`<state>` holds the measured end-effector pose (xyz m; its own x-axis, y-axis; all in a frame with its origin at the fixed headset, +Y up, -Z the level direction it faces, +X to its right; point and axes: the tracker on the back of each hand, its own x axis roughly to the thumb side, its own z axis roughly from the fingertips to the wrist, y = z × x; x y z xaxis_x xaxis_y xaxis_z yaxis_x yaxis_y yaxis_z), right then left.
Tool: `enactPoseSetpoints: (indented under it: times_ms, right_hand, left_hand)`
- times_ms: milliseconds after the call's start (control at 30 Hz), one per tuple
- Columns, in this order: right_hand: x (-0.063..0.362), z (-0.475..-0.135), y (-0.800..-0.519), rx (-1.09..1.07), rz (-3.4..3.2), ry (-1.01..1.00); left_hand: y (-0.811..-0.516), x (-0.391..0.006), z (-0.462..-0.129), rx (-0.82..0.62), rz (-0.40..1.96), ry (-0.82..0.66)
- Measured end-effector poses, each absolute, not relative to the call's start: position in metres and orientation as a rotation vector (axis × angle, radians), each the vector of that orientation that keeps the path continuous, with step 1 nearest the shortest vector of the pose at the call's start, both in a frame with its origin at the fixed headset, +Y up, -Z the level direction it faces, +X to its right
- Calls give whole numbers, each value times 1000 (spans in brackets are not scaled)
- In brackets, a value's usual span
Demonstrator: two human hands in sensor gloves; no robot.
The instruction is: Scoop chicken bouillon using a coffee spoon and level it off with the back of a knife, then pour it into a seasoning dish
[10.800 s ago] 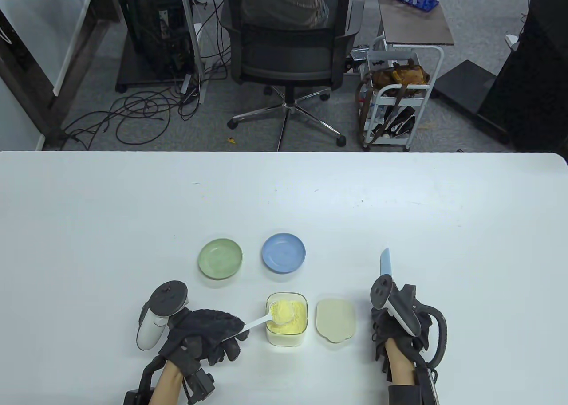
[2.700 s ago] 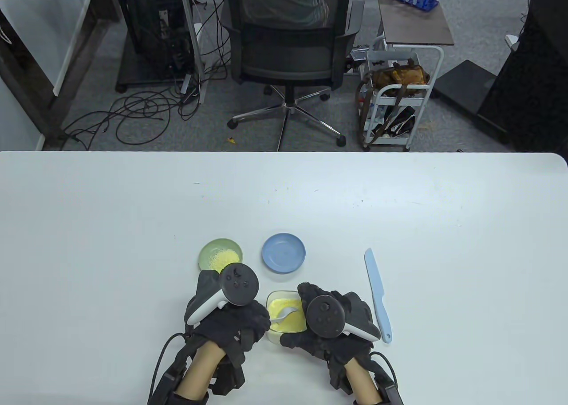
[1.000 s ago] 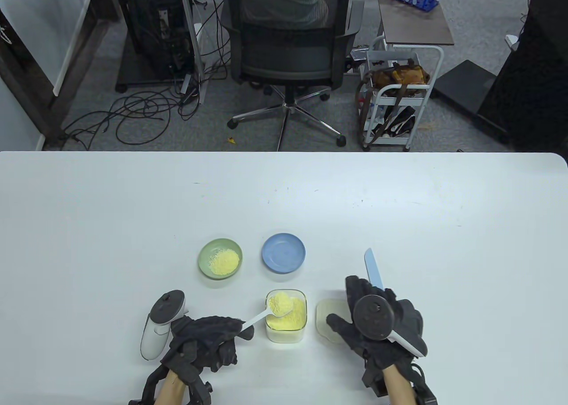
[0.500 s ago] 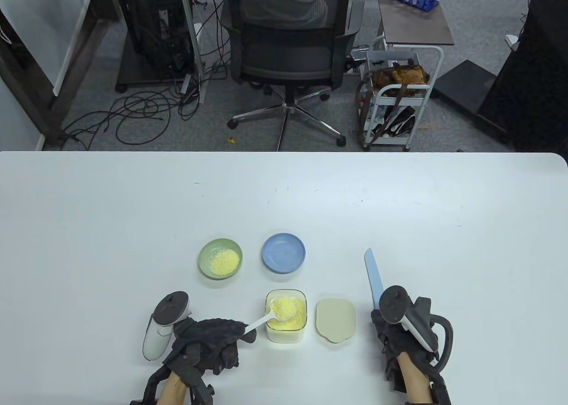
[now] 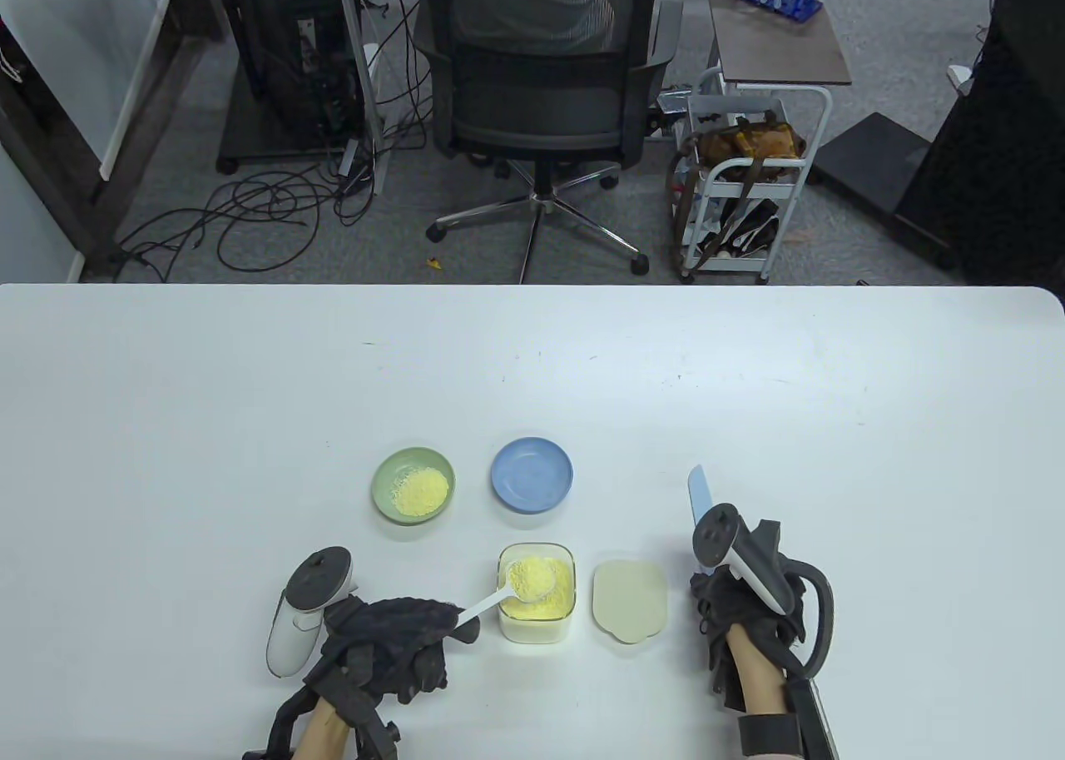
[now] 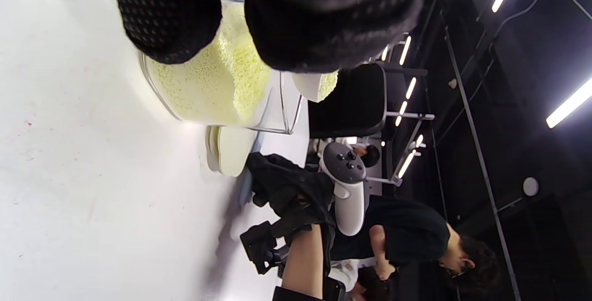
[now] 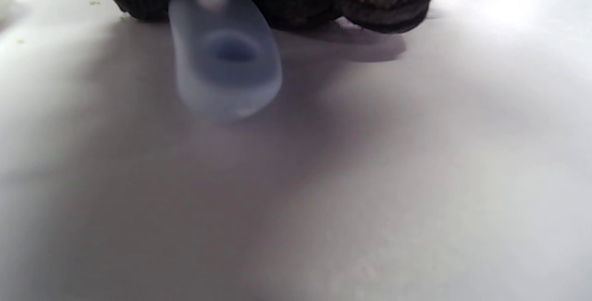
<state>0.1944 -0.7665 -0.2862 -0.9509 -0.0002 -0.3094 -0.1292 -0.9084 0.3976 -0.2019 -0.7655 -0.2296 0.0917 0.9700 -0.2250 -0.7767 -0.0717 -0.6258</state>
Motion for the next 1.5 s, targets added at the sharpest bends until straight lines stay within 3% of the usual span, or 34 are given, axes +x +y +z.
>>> enactPoseSetpoints:
  times_ms: [867, 1033, 1267, 1500]
  right_hand:
    - [206, -287, -765, -395, 2812, 572]
    - [193, -278, -740, -185, 2753, 459]
    - [145, -252, -690, 315, 2634, 316]
    - [101, -237, -678, 622, 2541, 406]
  left_hand:
    - [-764, -203, -229, -727, 1495, -354]
    - [-764, -203, -229, -713, 1471, -341]
    - [-763, -203, -229, -687, 1428, -324]
    - [-762, -204, -228, -673, 1410, -315]
